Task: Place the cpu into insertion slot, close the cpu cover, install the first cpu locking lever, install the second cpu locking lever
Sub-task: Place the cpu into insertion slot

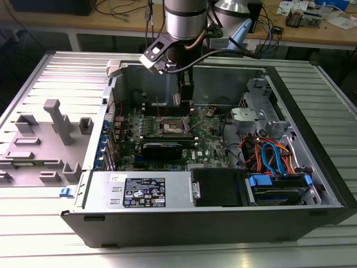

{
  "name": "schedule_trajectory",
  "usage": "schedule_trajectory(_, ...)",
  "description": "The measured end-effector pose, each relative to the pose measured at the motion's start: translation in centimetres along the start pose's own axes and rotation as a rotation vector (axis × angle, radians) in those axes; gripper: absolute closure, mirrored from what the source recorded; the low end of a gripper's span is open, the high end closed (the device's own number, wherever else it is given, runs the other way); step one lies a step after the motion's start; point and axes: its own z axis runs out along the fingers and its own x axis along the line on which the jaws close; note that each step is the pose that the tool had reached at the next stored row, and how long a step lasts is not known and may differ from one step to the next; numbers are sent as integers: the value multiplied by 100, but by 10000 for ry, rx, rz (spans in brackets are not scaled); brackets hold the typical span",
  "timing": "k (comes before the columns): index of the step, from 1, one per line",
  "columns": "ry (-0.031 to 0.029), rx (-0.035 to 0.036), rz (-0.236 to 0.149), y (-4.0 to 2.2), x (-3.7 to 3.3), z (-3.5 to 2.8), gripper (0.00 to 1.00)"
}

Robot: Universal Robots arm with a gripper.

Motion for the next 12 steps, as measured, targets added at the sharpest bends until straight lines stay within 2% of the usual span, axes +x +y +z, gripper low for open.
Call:
schedule_trajectory(2,-1,-4,2,-13,0,38,46)
schedule_trajectory(3,-1,-30,0,-29,1,50,46)
schedule_trajectory(7,-7,-228,-4,-117,4,75,46)
schedule_trajectory(8,-7,-239,-2,-126,5,84,46)
schedule_trajectory(10,-12,-258,27,-160,8,156,46)
schedule_trajectory(12,-13,-266,36,-175,9,188,46)
